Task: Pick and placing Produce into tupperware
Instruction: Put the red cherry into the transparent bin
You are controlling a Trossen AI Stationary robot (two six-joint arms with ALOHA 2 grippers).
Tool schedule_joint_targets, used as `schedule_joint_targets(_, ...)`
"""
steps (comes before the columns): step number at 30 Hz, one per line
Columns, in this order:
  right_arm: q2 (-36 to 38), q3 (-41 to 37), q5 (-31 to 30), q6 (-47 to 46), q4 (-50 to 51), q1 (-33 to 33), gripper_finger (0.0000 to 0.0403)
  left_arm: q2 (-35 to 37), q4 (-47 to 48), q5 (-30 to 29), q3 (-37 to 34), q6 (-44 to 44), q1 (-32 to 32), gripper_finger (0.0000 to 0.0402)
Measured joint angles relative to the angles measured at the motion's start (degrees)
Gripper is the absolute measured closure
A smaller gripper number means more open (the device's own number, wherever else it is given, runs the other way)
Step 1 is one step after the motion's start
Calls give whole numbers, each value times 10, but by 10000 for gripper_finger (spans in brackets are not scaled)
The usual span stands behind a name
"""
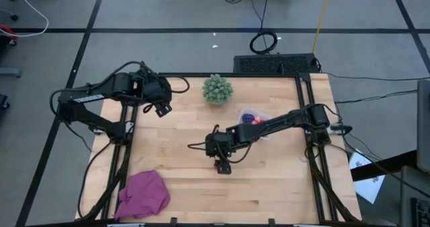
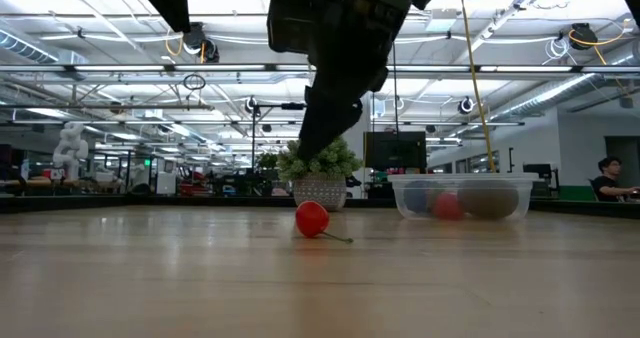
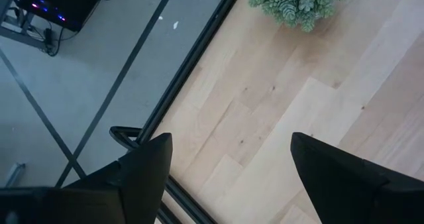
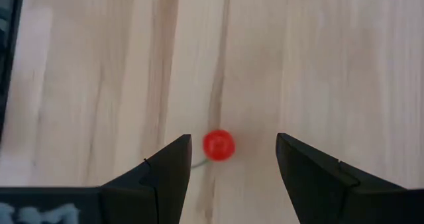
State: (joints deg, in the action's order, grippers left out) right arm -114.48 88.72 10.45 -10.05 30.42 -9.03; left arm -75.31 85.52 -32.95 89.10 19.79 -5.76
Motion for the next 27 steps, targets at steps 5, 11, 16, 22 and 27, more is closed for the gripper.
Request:
schedule_joint_targets(5, 0, -1, -29, -6, 15, -7, 190, 0, 0, 0, 0, 0, 0, 89)
schedule_joint_targets(11, 0, -1, -30, -29, 13, -11, 190, 0, 0, 0, 0, -1, 0, 89)
schedule_joint_targets(16, 0, -1, -30, -52, 9, -16, 190, 0, 0, 0, 0, -1, 0, 89)
schedule_joint_targets(22, 0, -1, -27, -75, -11, -26, 190, 0, -1, 0, 0, 0, 0, 89)
schedule_joint_targets(27, 0, -1, -14, -93, -28, -27, 190, 0, -1, 0, 0, 2, 0, 89)
